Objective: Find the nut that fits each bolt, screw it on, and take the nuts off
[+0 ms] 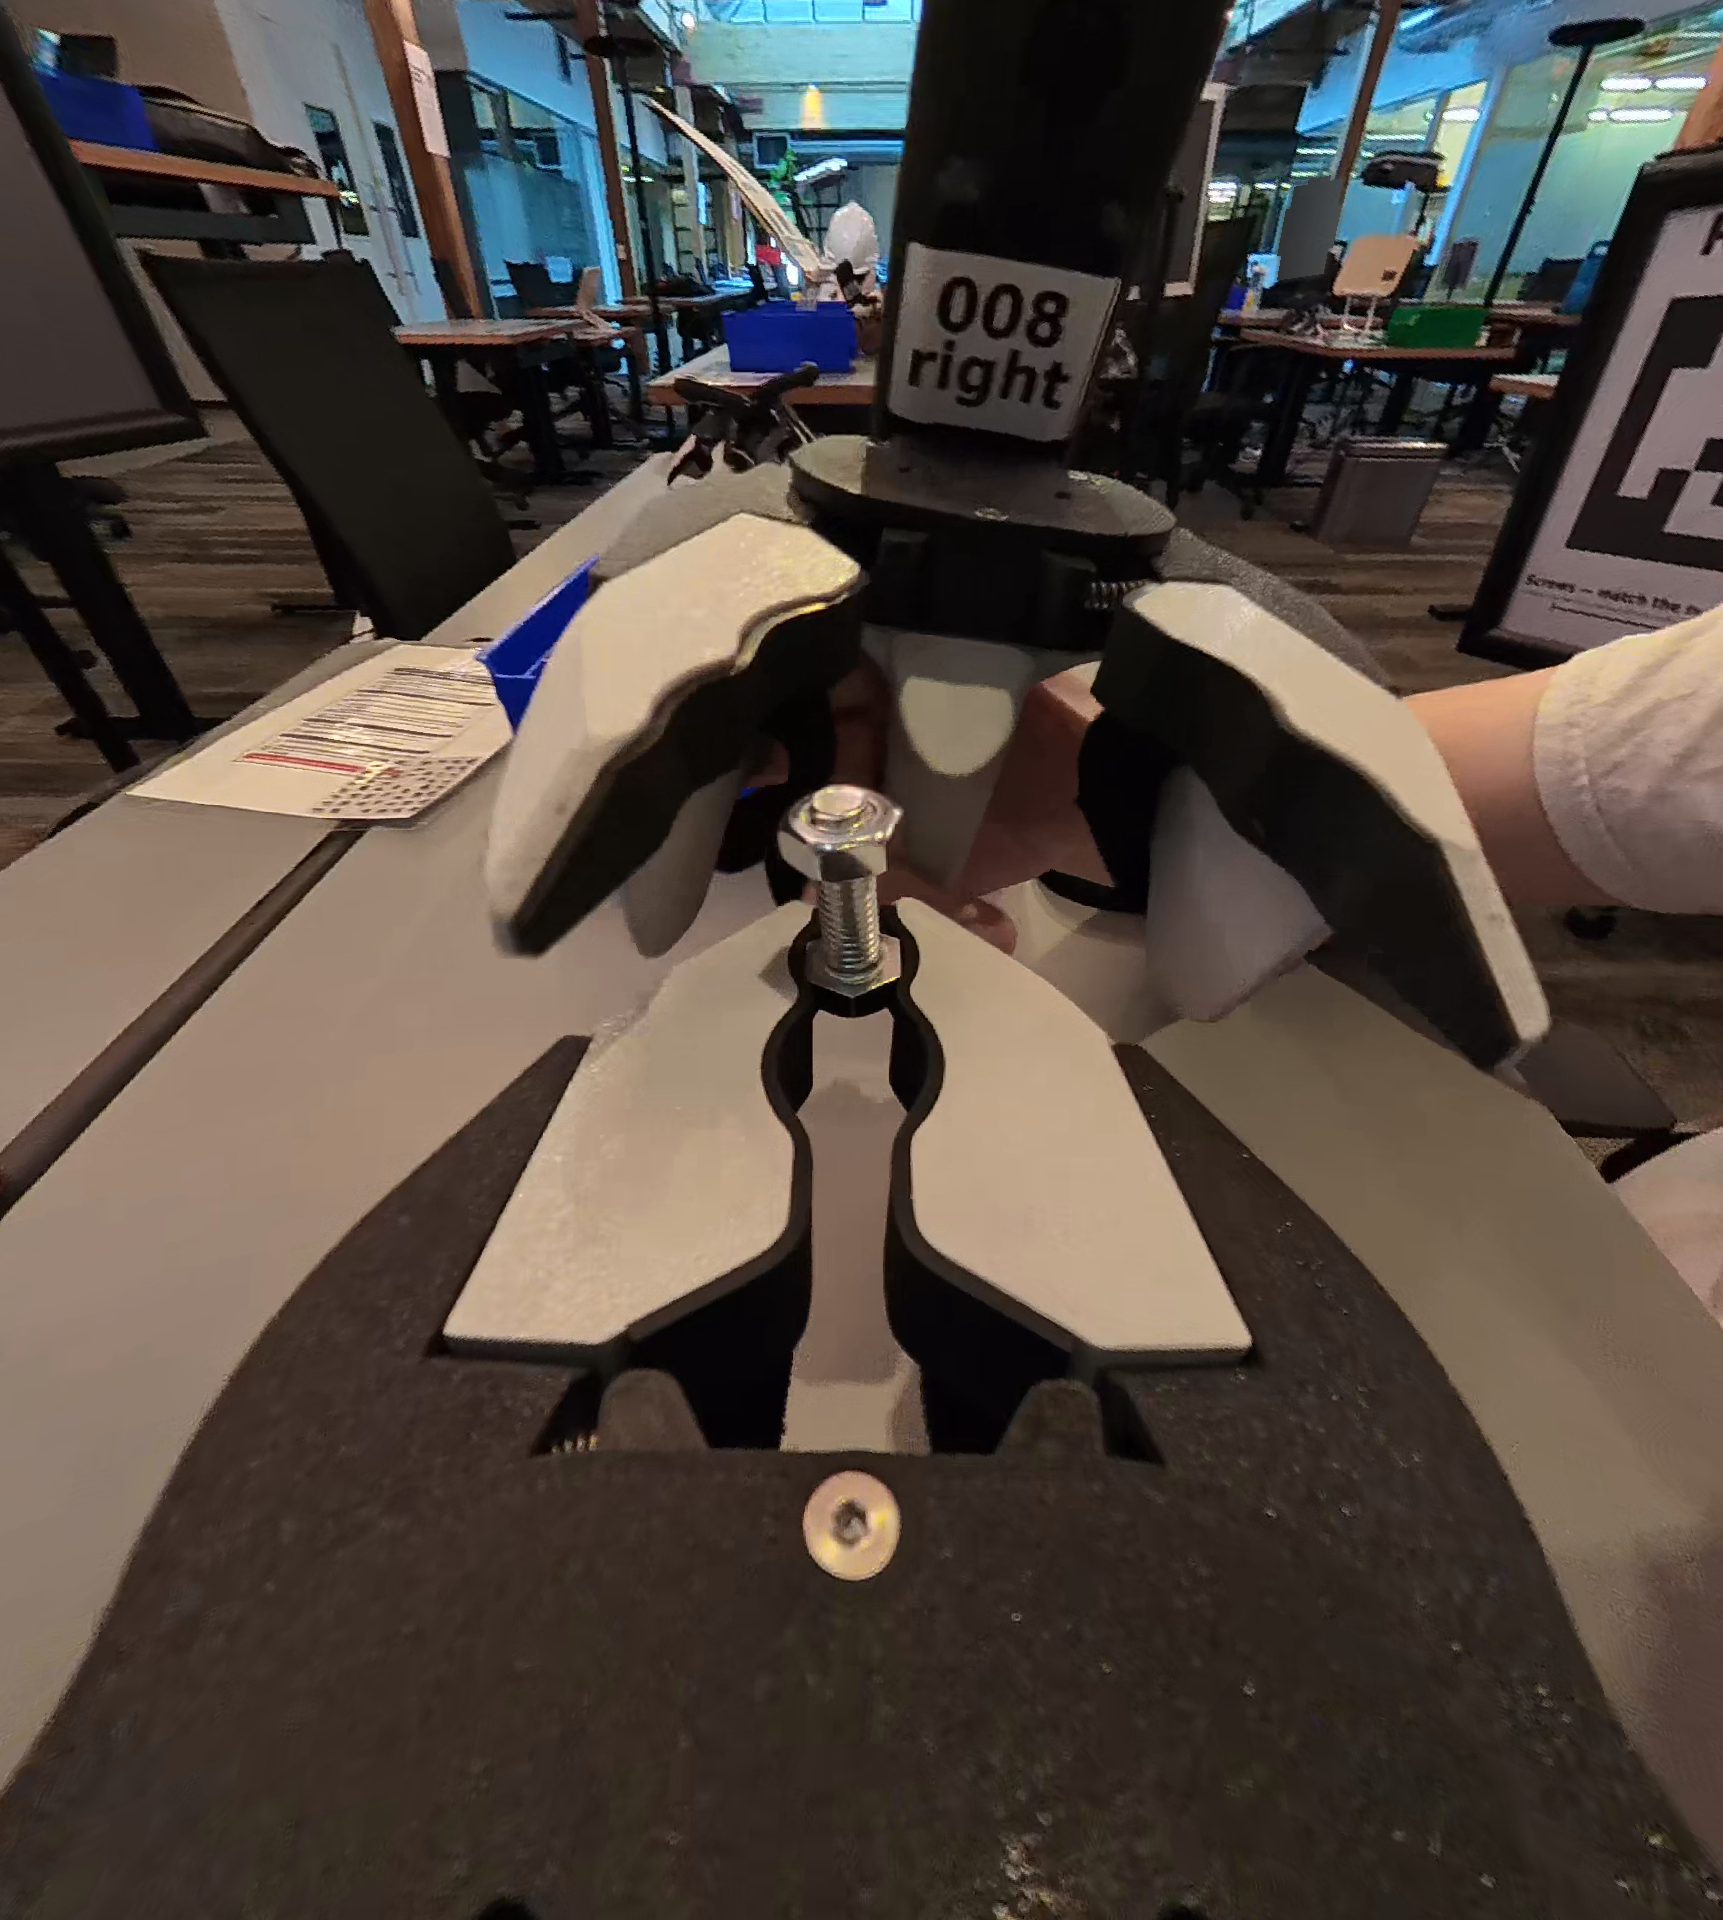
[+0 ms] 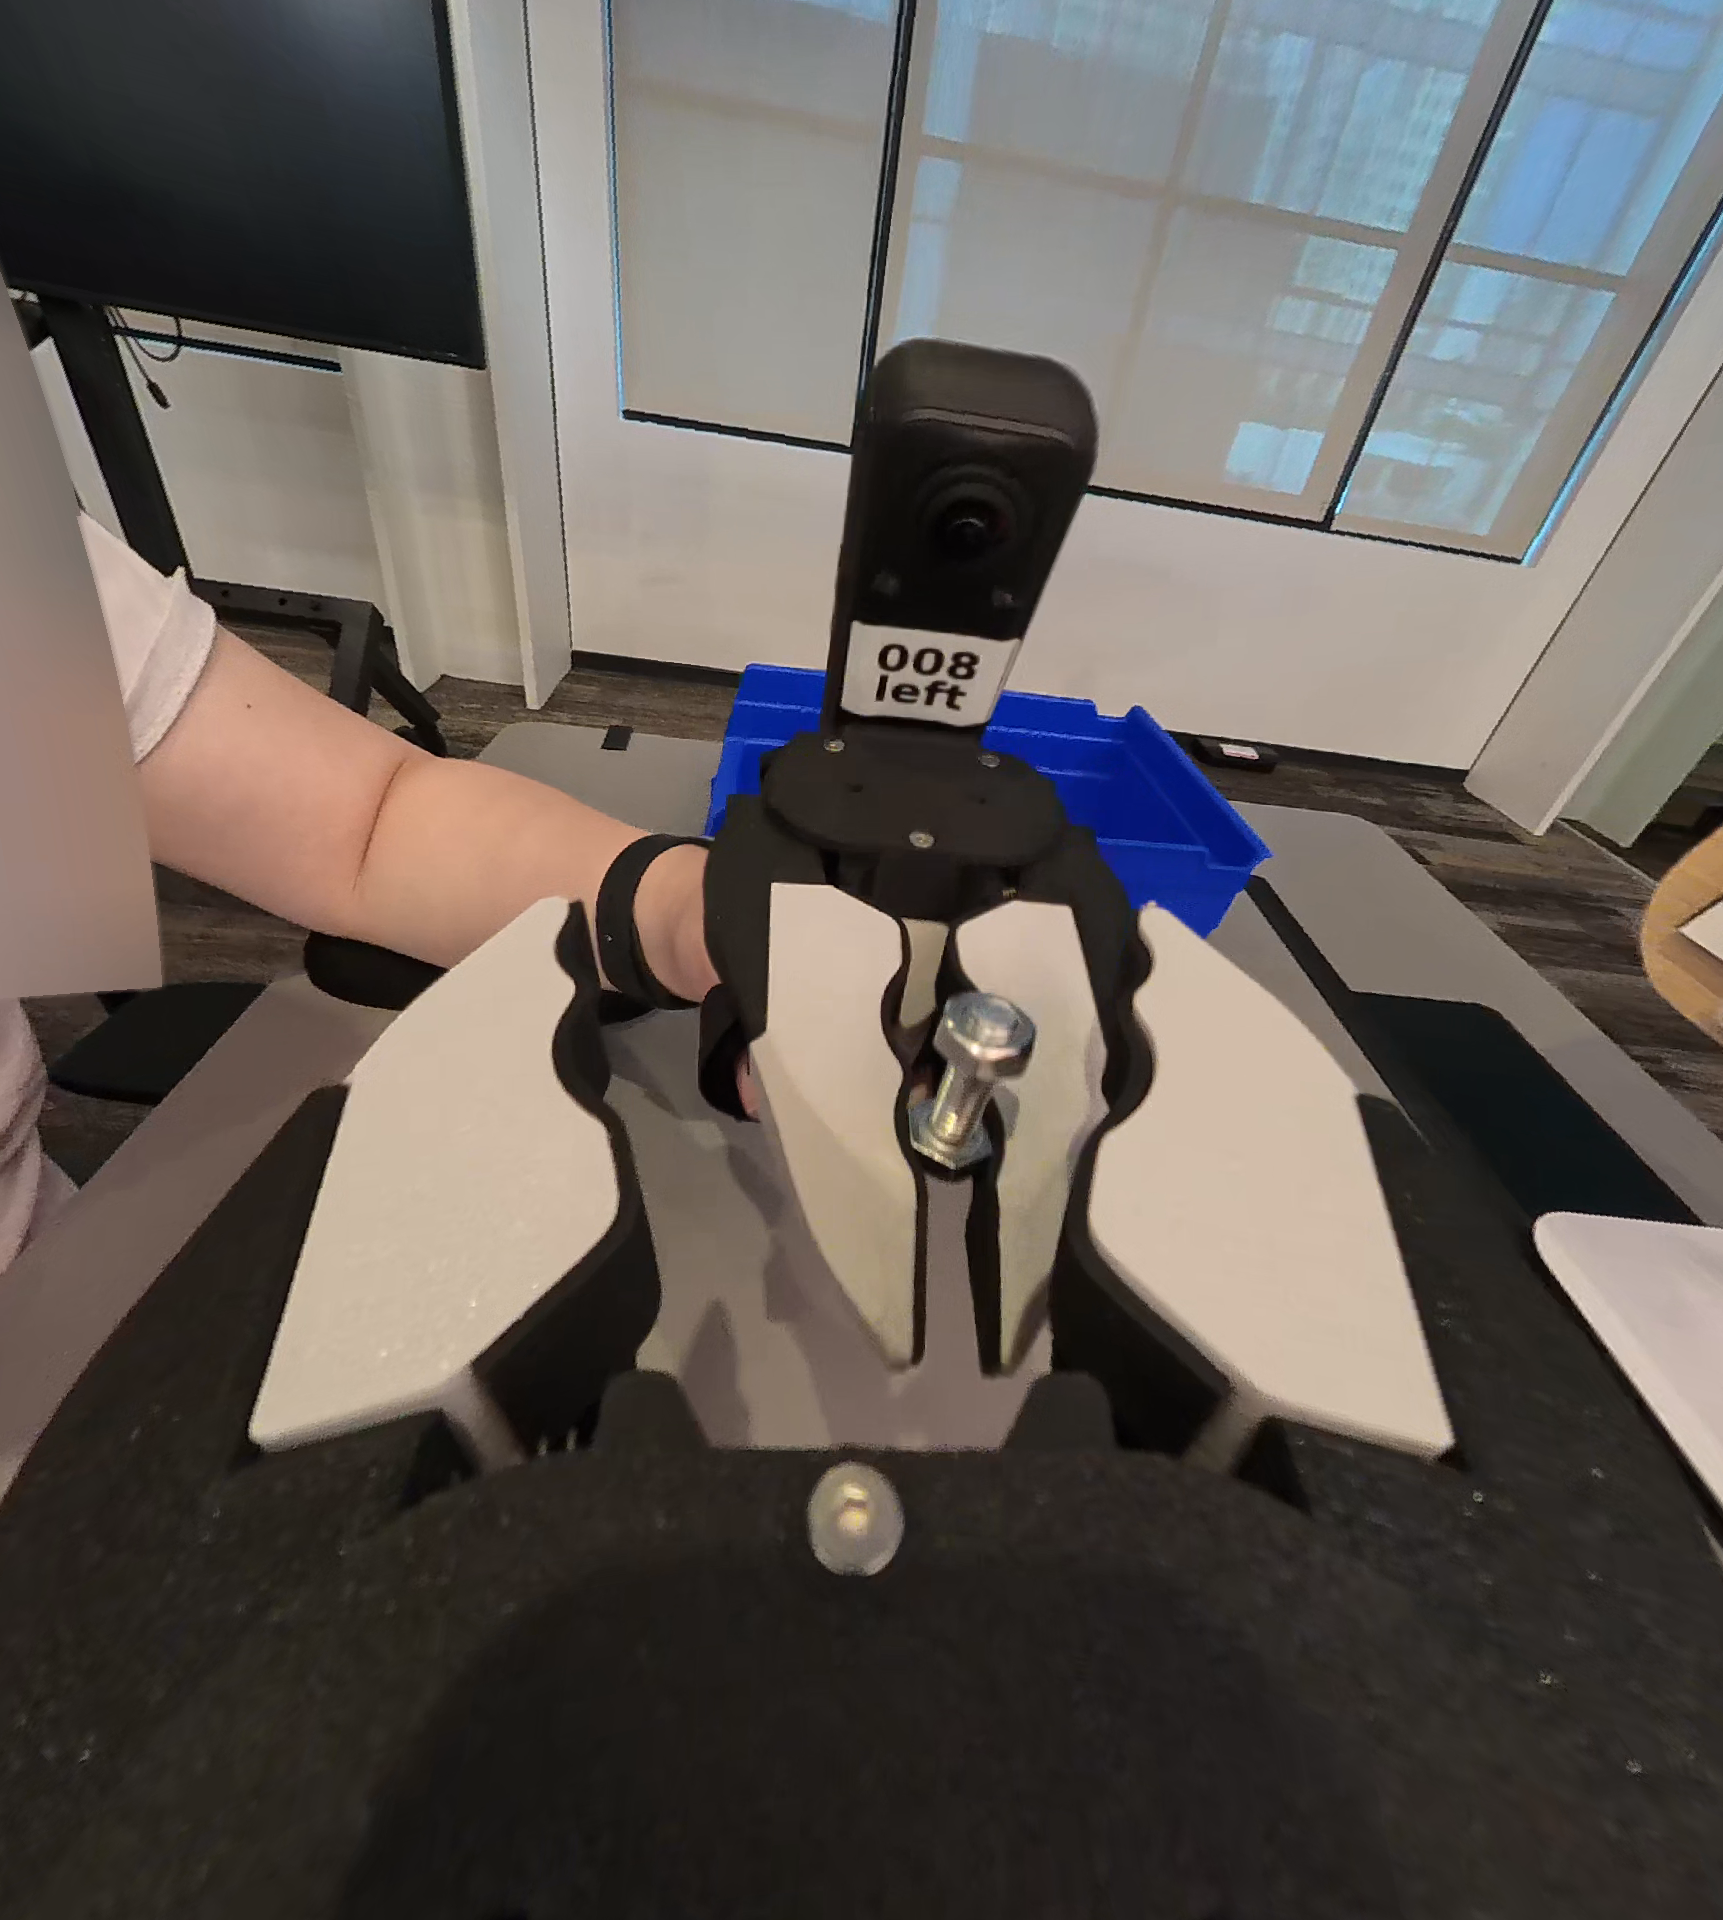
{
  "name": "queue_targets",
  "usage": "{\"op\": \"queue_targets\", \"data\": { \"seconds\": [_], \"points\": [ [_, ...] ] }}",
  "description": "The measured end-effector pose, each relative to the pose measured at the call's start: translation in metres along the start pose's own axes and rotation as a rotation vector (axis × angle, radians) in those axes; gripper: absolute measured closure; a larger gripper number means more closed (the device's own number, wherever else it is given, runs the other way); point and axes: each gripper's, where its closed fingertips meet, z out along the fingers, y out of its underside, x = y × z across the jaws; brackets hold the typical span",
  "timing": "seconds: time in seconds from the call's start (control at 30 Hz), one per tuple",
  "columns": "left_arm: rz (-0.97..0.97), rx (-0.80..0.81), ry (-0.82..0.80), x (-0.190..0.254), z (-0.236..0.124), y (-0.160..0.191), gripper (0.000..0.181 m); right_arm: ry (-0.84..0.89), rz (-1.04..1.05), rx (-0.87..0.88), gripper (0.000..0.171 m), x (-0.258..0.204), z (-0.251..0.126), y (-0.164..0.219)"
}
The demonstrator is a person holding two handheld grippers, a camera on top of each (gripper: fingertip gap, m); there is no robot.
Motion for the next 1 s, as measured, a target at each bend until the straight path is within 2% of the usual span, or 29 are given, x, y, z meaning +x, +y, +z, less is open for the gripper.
{"op": "queue_targets", "data": {
  "seconds": [0.27, 0.67, 0.83, 1.0],
  "points": [
    [0.014, -0.012, -0.020, -0.002, 0.000, 0.001, 0.172, -0.027, -0.025, -0.049, 0.074, -0.009, 0.008, 0.007],
    [-0.027, 0.045, -0.135, -0.032, -0.027, -0.012, 0.172, 0.013, -0.031, -0.026, 0.078, 0.002, -0.008, -0.005],
    [-0.042, 0.048, -0.125, -0.033, -0.028, -0.012, 0.172, 0.045, -0.043, -0.013, 0.079, 0.007, -0.010, -0.008],
    [0.006, -0.002, -0.040, -0.012, -0.012, -0.004, 0.172, 0.013, 0.002, -0.001, 0.081, 0.003, -0.005, -0.006]
  ]
}}
